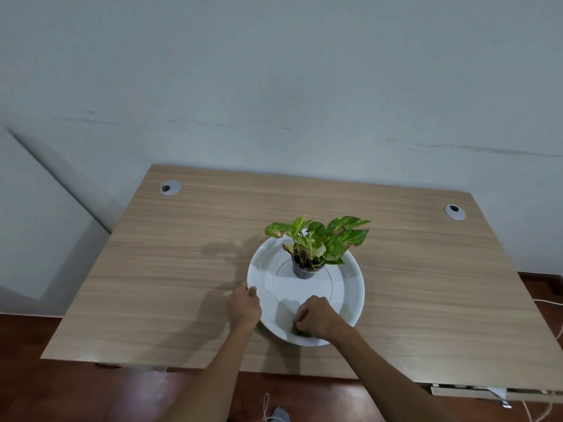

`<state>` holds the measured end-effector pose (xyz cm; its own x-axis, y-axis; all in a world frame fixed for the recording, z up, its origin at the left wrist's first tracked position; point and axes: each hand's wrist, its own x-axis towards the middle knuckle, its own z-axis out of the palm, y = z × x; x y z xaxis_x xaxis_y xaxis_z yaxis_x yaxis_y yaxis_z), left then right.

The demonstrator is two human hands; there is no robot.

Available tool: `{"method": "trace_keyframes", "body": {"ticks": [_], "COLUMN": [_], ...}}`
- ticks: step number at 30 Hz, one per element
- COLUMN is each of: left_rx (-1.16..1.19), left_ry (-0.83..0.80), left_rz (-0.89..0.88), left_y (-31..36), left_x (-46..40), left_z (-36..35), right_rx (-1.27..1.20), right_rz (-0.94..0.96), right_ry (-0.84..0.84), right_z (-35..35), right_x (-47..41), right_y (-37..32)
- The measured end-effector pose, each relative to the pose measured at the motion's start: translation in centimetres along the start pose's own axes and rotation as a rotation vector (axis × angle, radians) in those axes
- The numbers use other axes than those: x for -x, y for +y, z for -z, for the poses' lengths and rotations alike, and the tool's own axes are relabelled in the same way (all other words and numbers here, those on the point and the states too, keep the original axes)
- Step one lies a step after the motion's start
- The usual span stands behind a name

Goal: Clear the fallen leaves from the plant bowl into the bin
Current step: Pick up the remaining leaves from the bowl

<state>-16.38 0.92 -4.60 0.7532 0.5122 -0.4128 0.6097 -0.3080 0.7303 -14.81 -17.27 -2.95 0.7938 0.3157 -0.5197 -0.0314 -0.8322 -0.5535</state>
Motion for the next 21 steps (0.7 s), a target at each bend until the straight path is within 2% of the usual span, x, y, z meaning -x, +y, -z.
{"method": "trace_keyframes", "body": {"ticks": [2,4,6,8,11,16,18,21], "left_rx": [0.012,0.037,0.086,0.207,0.457,1.164,1.286,1.414], "left_ry": [-0.006,0.091,0.283,0.356,0.211,-0.168,-0.292,-0.38], "left_rz": [0.024,0.018,-0.076,-0.21,-0.237,0.247,0.322,0.371], "left_y": [-0.2,-0.2,-0.1,0.1,1.2,2.6,2.3,1.9], "left_x": [0.0,0.4,1.1,1.9,2.4,1.3,1.3,1.9], "left_z": [0.1,0.4,0.7,0.9,0.6,-0.1,-0.2,-0.2], "right_rx": [-0.068,-0.146,-0.214,-0.286,-0.372,-0.46,-0.44,-0.339], "right_rz": [-0.01,-0.002,0.02,0.028,0.064,0.164,0.196,0.247], "right_ry": [0.032,0.068,0.112,0.144,0.162,0.189,0.204,0.192], "right_z": [0.5,1.0,1.5,2.0,2.5,3.5,3.6,3.1], "right_x": [0.2,0.4,0.5,0.6,0.7,0.8,0.8,0.8], "right_y": [-0.3,-0.9,-1.8,-2.8,-4.7,-7.8,-8.6,-9.5]}}
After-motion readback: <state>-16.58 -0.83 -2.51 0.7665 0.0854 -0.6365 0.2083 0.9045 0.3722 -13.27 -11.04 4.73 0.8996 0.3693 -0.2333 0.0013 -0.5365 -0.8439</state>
